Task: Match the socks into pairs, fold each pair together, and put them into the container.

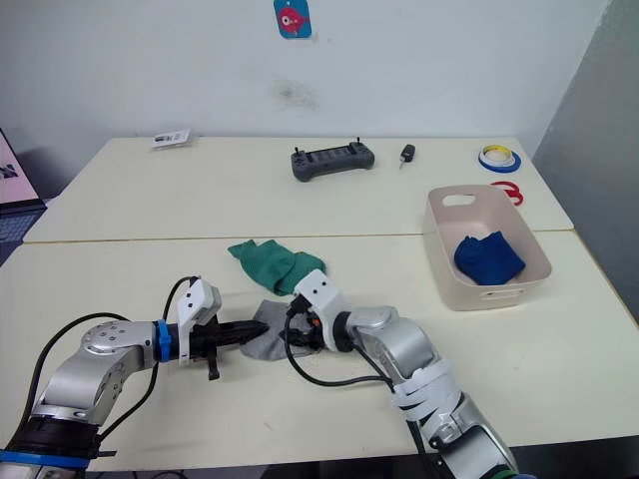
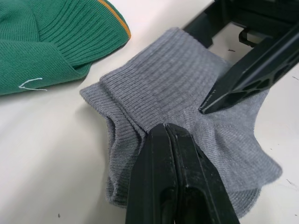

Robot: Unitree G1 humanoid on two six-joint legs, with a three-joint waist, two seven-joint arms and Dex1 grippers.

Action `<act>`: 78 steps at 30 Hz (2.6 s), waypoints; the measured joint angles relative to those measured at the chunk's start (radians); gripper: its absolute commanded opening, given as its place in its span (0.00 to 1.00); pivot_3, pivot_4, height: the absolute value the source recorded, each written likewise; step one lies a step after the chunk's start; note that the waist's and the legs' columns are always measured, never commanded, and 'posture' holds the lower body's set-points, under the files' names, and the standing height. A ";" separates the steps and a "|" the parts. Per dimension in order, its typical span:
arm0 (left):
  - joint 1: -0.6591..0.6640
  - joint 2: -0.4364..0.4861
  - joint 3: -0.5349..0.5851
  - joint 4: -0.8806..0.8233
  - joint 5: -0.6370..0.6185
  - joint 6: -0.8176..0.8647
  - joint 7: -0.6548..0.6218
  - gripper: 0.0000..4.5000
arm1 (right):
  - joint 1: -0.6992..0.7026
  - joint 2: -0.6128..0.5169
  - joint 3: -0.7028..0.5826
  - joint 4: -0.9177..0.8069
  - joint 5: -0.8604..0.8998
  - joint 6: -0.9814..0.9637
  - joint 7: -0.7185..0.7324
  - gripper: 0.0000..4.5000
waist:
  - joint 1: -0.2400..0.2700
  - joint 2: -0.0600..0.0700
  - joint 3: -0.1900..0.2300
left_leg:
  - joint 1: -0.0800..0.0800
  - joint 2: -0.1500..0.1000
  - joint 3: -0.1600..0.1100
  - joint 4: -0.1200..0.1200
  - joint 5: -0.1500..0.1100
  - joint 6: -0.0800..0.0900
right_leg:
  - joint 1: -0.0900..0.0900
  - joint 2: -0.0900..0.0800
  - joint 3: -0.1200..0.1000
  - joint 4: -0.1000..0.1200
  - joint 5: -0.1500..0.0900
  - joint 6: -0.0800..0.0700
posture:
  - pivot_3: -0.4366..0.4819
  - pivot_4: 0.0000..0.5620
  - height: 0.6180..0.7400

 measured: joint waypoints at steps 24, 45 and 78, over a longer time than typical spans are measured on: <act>-0.093 0.046 0.137 -0.293 -0.368 0.438 0.002 0.00 | 0.102 -0.545 -0.506 -0.566 0.080 0.002 0.017 0.06 | 0.008 0.000 0.004 | -0.003 -0.002 0.001 0.000 0.000 0.000 | 0.000 -0.002 0.000 -0.002 0.000 0.000 | 0.48 0.27 1.00; -0.249 -0.016 0.055 -0.339 -0.465 0.509 0.022 0.00 | -0.059 -1.054 -0.216 0.246 -0.612 -1.200 0.031 0.06 | 0.003 0.003 0.008 | -0.002 -0.001 0.007 0.002 0.003 -0.005 | -0.001 0.004 0.006 -0.002 0.000 0.000 | 0.48 0.27 1.00; -0.275 -0.045 0.016 -0.348 -0.450 0.492 0.051 0.00 | -0.252 -0.977 -0.131 0.501 -0.587 -1.486 0.361 0.99 | 0.004 0.004 0.009 | -0.001 -0.001 0.007 0.004 0.003 -0.005 | 0.002 -0.003 0.004 -0.001 0.000 0.000 | 0.48 0.27 1.00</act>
